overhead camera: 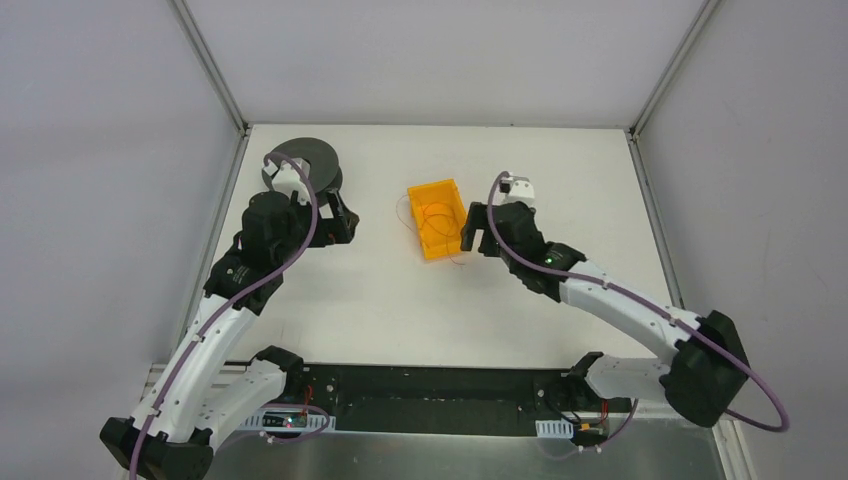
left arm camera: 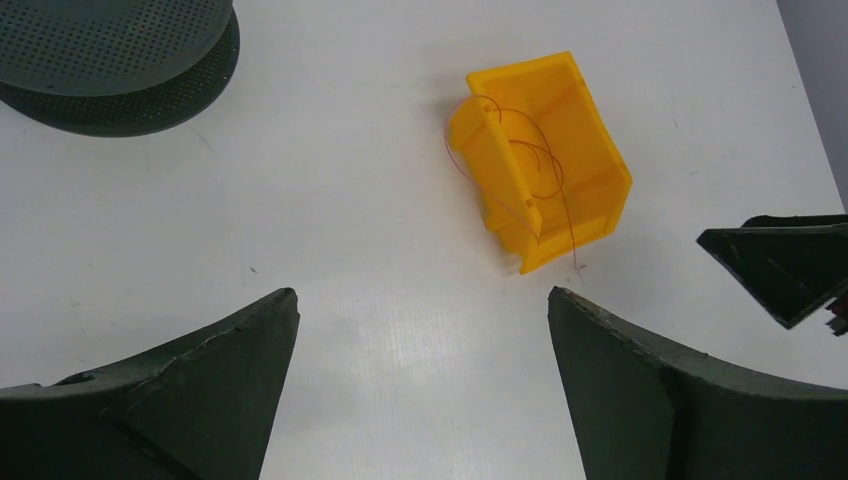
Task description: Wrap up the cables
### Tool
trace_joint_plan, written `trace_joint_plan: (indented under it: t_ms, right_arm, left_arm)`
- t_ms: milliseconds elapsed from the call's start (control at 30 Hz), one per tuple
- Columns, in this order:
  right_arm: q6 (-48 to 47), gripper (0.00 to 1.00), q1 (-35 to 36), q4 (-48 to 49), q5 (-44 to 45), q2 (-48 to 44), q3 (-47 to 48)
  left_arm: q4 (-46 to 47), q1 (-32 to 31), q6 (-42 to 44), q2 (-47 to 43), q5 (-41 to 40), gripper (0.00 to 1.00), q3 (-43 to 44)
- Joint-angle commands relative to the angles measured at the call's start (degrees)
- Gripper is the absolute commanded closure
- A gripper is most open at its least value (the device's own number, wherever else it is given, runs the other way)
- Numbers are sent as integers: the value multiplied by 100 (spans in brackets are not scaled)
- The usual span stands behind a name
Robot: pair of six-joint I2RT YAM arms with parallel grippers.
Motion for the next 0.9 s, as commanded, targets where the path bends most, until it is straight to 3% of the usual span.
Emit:
trace_joint_plan:
  t_ms: [0,100,233,500,633,867]
  right_arm:
    - [-611,20,-190,999,-561,979,290]
    - [-584,33,-302,882,-1093,1779,771]
    - [-448,41,-340,655,-1475,2626,1203]
    - [-129,47,-334,-39,-1231,2973,1691]
    - [-36,44,-325,-750,-1079,2958,2146]
    - [16,51,-280,-758,-1217,3098,2405]
  left_arm:
    - [194,-31,29,-89,-363,6,52]
    - [190,-30,42,-110,-394,6,45]
    - [194,-30,72,-145,-487,7,27]
    - [194,-32,74,-137,-446,7,28]
    - [194,-31,65,-105,-391,7,35]
    - [194,-29,69,-116,-425,7,24]
